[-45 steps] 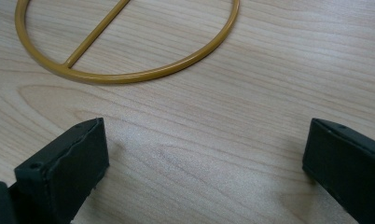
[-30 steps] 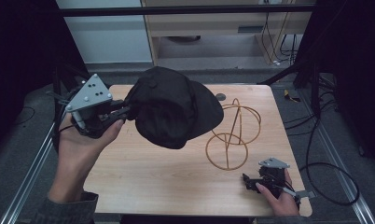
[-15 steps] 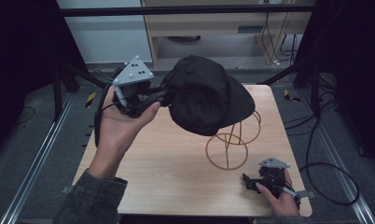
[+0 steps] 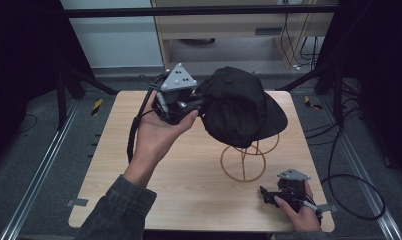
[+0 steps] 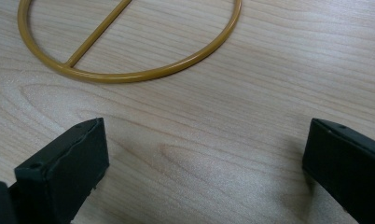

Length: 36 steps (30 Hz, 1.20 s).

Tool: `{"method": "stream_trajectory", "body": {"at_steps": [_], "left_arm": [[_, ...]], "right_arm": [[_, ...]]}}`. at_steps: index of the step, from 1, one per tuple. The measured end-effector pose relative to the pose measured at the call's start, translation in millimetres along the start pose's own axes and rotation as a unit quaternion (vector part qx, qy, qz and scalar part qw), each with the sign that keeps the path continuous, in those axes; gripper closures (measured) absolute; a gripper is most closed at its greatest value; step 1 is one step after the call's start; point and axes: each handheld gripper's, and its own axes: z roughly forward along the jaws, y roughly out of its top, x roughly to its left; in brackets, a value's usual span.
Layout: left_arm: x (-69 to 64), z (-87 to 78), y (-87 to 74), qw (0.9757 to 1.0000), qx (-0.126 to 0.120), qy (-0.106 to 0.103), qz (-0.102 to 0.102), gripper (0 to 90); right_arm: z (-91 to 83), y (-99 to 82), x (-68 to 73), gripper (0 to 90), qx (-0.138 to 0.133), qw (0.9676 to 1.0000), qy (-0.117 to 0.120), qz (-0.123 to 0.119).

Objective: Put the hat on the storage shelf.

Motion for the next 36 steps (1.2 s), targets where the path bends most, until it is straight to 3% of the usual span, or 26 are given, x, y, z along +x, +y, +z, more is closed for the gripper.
{"method": "stream_trajectory", "body": {"at_steps": [6, 12, 15, 27, 36], "left_arm": [[-9.8, 25.5, 1.7, 0.9995, 0.029, -0.003, 0.014, 87.4], [-12.4, 36.6, -1.5, 0.9993, 0.036, -0.010, 0.008, 87.2], [-12.5, 45.7, -6.3, 0.9984, 0.053, -0.021, 0.001, 87.0], [-21.4, 65.2, -22.3, 0.9963, 0.079, -0.033, -0.002, 86.1], [-26.0, 72.3, -25.7, 0.9954, 0.088, -0.038, -0.001, 85.9]], "right_arm": [[-0.1, 0.0, 0.2, 0.5, 0.000, 1.0000, 0.001, 0.000], [-0.1, 0.0, 0.3, 0.4, 0.000, 1.0000, 0.001, -0.001], [-0.2, 0.1, 0.3, 0.4, 0.001, 1.0000, 0.001, -0.001], [-0.3, 0.1, 0.3, 0.4, 0.001, 1.0000, 0.002, -0.001], [-0.4, 0.1, 0.5, 0.4, 0.001, 1.0000, 0.002, 0.000]]}}
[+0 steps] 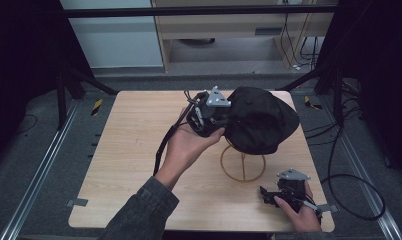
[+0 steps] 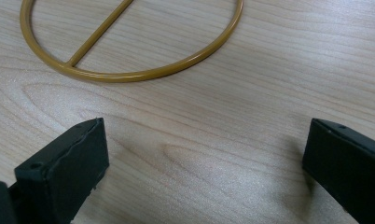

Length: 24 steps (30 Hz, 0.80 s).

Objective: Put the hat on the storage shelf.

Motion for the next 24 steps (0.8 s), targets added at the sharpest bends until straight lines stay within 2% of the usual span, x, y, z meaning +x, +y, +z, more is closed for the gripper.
{"method": "stream_trajectory", "body": {"at_steps": [16, 24], "left_arm": [[-2.9, -3.1, -1.0, 1.0000, 0.000, -0.005, -0.002, 85.8], [-10.0, -2.5, -6.9, 0.9997, 0.019, -0.014, 0.001, 85.8]], "right_arm": [[-0.1, 0.0, 0.3, 0.4, 0.001, 1.0000, 0.000, 0.002], [0.0, 0.1, 0.0, 0.4, -0.001, 1.0000, 0.001, 0.000]]}}
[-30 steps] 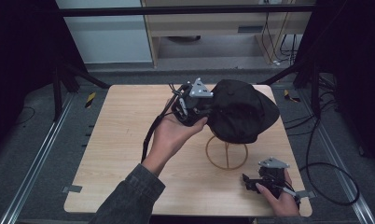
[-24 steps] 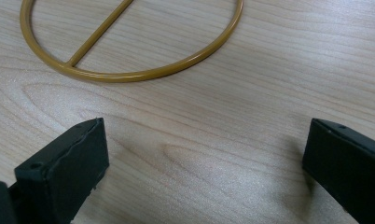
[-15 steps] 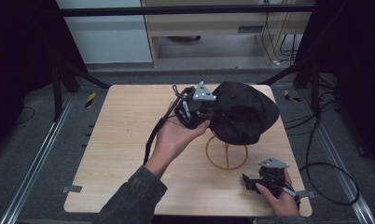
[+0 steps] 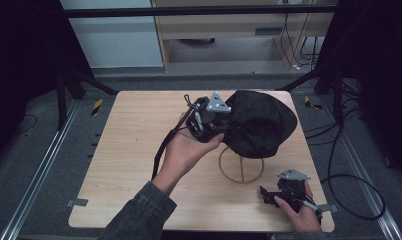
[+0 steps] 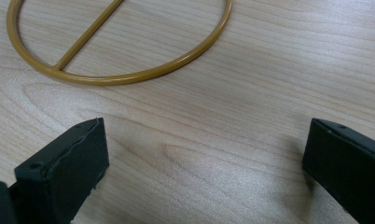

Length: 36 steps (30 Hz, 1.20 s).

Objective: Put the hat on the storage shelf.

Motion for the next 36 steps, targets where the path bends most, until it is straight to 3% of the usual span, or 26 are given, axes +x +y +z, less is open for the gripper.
{"method": "stream_trajectory", "body": {"at_steps": [6, 15, 18, 24, 36], "left_arm": [[-3.0, 1.6, -3.5, 1.0000, 0.007, -0.005, 0.000, 85.8], [3.1, 8.6, -14.3, 0.9998, 0.020, 0.004, -0.003, 85.8], [6.1, 10.2, -16.7, 0.9999, 0.007, 0.003, -0.013, 85.4], [11.0, 11.4, -13.2, 0.9996, -0.016, 0.013, -0.016, 83.1], [15.5, 25.1, -0.6, 0.9998, -0.004, 0.016, -0.012, 82.0]], "right_arm": [[-0.1, 0.0, 0.3, 0.4, 0.001, 1.0000, 0.001, 0.002], [-0.4, 0.1, 0.6, 0.4, 0.001, 1.0000, 0.002, 0.004], [-0.4, 0.2, 0.1, 0.4, 0.001, 1.0000, 0.001, 0.001], [-0.4, 0.2, 0.1, 0.4, 0.001, 1.0000, 0.001, 0.002], [0.1, 0.0, -0.2, 0.4, -0.001, 1.0000, 0.000, -0.001]]}}
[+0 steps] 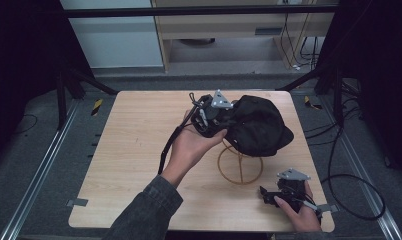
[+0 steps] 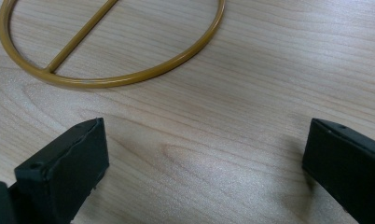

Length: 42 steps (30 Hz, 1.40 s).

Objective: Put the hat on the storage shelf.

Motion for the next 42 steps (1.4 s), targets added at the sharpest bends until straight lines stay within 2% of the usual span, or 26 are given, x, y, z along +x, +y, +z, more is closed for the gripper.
{"method": "stream_trajectory", "body": {"at_steps": [4, 7, 19, 30, 42], "left_arm": [[1.6, 2.1, 1.4, 1.0000, 0.003, -0.002, -0.001, 79.5], [1.3, 5.1, 1.0, 1.0000, 0.005, 0.006, -0.001, 75.5], [1.8, 5.0, 1.0, 1.0000, 0.004, 0.006, -0.003, 74.1], [2.4, 3.9, 0.3, 0.9999, 0.004, 0.012, -0.003, 68.1], [2.1, -5.5, -0.1, 0.9997, -0.014, 0.020, 0.001, 60.7]], "right_arm": [[0.0, 0.0, 0.1, 0.4, 0.000, 1.0000, 0.001, 0.001], [0.0, 0.0, 0.0, 0.4, 0.000, 1.0000, 0.000, 0.000], [0.0, 0.0, -0.1, 0.4, 0.000, 1.0000, 0.000, -0.001], [0.0, 0.0, 0.0, 0.4, 0.000, 1.0000, 0.000, 0.000], [0.0, 0.0, 0.0, 0.4, 0.000, 1.0000, 0.000, 0.000]]}}
